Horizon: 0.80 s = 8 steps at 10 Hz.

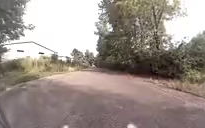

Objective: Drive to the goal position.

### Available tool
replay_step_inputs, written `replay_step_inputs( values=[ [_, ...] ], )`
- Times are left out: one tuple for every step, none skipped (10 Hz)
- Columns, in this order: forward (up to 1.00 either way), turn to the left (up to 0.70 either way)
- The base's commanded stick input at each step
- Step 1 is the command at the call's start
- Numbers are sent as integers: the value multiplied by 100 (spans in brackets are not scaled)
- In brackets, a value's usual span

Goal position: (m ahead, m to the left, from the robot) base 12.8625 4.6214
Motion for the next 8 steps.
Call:
replay_step_inputs(
  values=[
    [70, 35],
    [70, 17],
    [70, 0],
    [70, 0],
    [70, 0],
    [70, 0],
    [70, 0],
    [70, 0]
  ],
)
